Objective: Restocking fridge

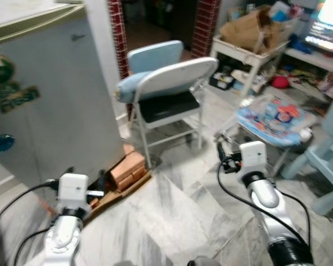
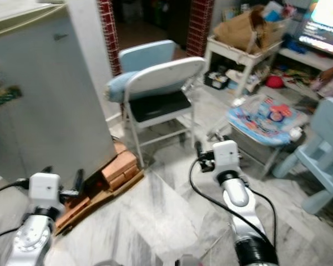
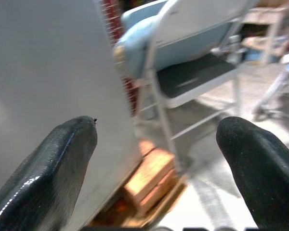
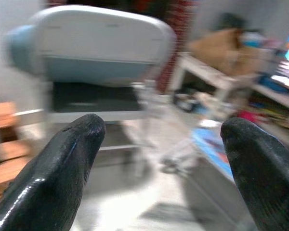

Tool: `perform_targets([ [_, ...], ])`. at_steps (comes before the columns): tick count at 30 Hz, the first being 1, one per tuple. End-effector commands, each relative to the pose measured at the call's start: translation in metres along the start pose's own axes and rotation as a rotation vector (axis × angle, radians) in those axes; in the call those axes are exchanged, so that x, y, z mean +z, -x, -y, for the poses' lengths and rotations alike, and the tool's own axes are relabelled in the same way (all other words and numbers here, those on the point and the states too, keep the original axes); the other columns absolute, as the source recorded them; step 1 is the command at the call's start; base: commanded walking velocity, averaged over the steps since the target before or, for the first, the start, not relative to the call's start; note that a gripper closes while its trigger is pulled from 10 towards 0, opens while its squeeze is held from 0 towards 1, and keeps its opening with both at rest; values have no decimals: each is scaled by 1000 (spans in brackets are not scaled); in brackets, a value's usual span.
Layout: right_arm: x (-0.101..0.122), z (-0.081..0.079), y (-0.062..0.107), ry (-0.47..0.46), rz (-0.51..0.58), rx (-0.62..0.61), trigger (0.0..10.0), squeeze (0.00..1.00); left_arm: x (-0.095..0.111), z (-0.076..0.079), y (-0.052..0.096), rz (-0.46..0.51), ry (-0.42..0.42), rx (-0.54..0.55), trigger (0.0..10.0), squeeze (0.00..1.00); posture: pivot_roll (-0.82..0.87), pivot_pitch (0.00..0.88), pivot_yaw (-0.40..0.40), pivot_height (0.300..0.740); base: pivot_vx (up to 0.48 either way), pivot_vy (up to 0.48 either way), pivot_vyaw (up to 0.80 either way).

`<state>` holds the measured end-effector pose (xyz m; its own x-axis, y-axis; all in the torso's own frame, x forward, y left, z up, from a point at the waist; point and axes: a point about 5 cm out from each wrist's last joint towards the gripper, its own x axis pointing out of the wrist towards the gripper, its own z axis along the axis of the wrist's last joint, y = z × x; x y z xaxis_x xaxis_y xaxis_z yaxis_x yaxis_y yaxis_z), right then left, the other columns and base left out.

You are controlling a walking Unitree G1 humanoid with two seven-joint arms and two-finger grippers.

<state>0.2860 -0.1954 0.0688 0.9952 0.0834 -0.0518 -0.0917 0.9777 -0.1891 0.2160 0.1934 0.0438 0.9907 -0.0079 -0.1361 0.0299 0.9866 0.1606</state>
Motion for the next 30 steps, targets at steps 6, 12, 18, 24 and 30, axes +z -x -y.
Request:
perform_targets([
  [6, -4, -9, 6, -20, -8, 8, 10000, 0, -3, 0, 3, -14, -1, -12, 10000, 0, -15, 2, 33, 740, 0, 0, -800],
  [12, -11, -9, 18, -26, -30, -5, 10000, 0, -5, 6, 4, -21, 8, -45, 10000, 0, -19, 0, 35, 740, 0, 0, -800],
  [18, -14, -8, 22, -29, -39, -5, 10000, 0, -2, 5, 1, -14, 10, -45, 10000, 0, -25, 0, 32, 740, 0, 0, -800],
  [24, -12, -6, 21, -27, -41, -1, 10000, 0, -4, 5, 1, -14, 12, -43, 10000, 0, -21, 0, 23, 740, 0, 0, -800],
  [30, -12, -8, 21, -37, -41, 12, 10000, 0, -4, 8, 3, -13, 17, -48, 10000, 0, -19, 0, 16, 740, 0, -40, -800],
])
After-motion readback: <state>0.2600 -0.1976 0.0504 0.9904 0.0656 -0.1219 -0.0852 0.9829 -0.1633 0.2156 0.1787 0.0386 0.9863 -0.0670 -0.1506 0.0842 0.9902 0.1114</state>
